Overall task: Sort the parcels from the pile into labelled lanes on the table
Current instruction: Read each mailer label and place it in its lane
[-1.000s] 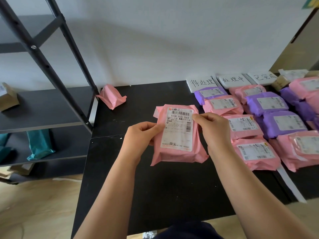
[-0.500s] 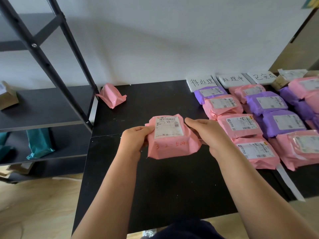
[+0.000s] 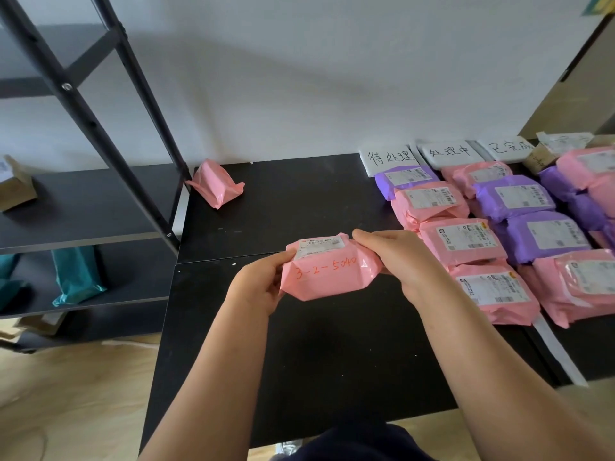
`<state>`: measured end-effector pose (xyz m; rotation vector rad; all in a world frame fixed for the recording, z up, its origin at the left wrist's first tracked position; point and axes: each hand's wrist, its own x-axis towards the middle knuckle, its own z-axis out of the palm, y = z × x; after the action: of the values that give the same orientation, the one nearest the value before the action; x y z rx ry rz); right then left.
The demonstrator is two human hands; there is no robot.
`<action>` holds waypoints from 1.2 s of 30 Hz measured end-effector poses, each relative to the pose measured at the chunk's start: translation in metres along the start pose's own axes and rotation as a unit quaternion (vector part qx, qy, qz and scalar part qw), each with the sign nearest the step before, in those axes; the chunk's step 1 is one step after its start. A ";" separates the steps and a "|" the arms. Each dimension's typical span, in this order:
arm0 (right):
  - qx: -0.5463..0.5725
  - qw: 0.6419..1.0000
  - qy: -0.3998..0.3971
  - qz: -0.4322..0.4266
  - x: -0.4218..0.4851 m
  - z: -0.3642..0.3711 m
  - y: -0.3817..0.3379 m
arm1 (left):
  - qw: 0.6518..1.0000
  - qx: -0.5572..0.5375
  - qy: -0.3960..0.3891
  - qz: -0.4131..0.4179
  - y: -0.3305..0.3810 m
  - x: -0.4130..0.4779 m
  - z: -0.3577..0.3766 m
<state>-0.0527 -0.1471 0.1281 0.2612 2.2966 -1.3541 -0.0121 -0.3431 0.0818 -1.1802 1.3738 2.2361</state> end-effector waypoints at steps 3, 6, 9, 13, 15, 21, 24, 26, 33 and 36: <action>0.002 1.000 -0.002 -0.010 -0.001 0.001 0.001 | 1.000 -0.003 0.001 0.007 -0.001 0.000 -0.002; 0.005 0.999 0.003 -0.037 -0.004 0.001 0.004 | 1.000 0.005 0.007 0.023 -0.003 0.001 -0.003; 0.005 0.998 0.004 -0.063 -0.005 0.002 0.008 | 0.998 0.030 0.009 0.048 -0.007 0.004 -0.003; 0.007 0.996 0.010 -0.089 -0.006 0.004 0.011 | 0.995 0.055 0.007 0.083 -0.007 0.005 -0.004; 0.008 0.995 0.011 -0.096 -0.007 0.005 0.011 | 0.994 0.060 0.007 0.087 -0.005 0.002 -0.004; 0.001 0.995 0.016 -0.097 -0.009 0.007 0.014 | 0.991 0.061 -0.009 0.115 0.002 -0.004 -0.006; -0.002 0.995 0.023 -0.093 -0.010 0.009 0.017 | 0.989 0.058 -0.024 0.133 0.005 -0.007 -0.005; 0.003 0.995 0.029 -0.095 -0.009 0.008 0.018 | 0.987 0.059 -0.036 0.148 0.006 -0.010 -0.003; 0.012 0.994 0.056 -0.093 -0.005 0.010 0.021 | 0.970 0.087 -0.065 0.219 0.008 -0.011 0.000; 0.007 0.993 0.066 -0.096 -0.002 0.014 0.022 | 0.964 0.100 -0.069 0.237 0.009 -0.011 -0.002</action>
<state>-0.0378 -0.1482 0.1060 0.1403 2.4769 -1.4870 -0.0089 -0.3470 0.0953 -0.6622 1.9272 2.3433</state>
